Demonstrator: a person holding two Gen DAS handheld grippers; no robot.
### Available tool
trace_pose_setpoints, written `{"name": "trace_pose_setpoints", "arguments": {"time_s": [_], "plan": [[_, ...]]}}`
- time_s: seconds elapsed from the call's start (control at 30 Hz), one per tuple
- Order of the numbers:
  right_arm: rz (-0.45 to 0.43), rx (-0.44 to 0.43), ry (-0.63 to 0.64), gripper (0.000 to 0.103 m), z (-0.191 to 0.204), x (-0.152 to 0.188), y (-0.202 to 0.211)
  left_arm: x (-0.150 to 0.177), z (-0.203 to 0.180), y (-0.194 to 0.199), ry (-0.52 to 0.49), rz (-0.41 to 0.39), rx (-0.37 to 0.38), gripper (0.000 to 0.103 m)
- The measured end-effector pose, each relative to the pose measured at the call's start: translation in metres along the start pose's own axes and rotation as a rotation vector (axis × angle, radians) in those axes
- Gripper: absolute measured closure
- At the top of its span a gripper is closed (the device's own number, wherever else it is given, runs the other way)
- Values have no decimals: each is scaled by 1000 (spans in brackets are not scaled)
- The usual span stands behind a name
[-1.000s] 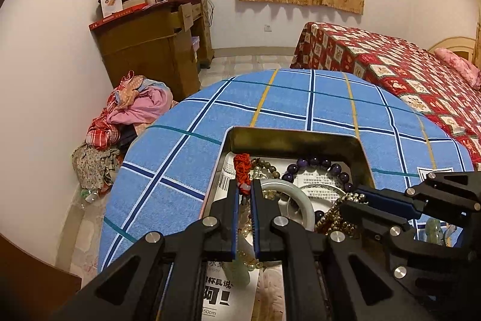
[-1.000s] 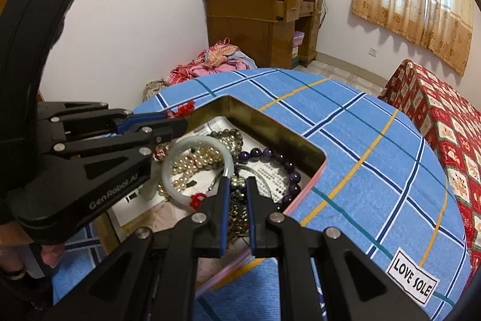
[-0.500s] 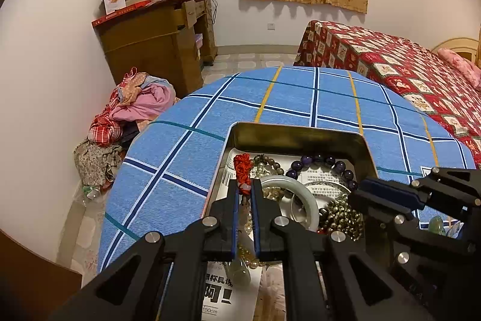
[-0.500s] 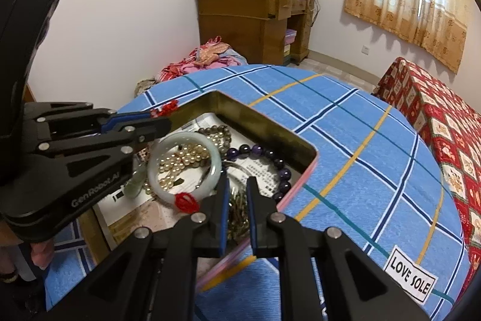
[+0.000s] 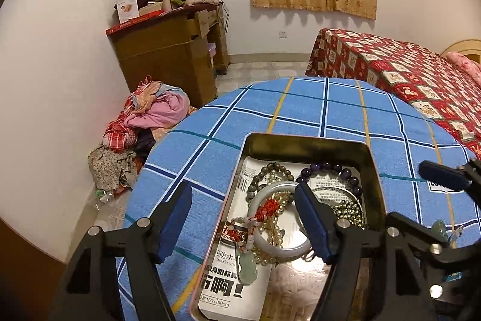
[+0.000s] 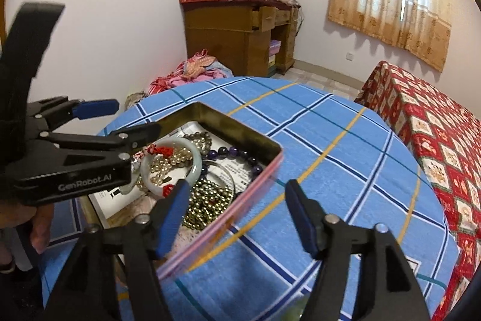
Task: Organize jewelry
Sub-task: 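Grasp the green jade bangle with the left tool while the right tool grasps the silver watch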
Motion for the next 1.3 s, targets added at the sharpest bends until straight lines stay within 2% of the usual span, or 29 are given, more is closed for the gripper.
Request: {"name": "trace_pose_setpoints", "arguments": {"time_s": [0.2,0.37,0.87,1.3], "plan": [[9,-1,12,31,-2,16,20,6,-2,7,-11,2,-26,32],[13,39,10,29,-12,35,40,14,-8,15,-28,3,-30,32],[9,126,-128,28,-58,91,87,32,-44,35,-83,12,12,32],[13,115,-156,28,-56,116,99,54,-76,57,-105,4,56,32]]}}
Point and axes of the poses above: each gripper's, at about its wrist camera, not at the fingertips, and y roughly against the way its jaws point, z to its left, x to its underside, the point moved 9 cm from there along -y, roughly the way its jaws point, and after that the axes turned 12 degrees about -x, right-handed, at the moved point
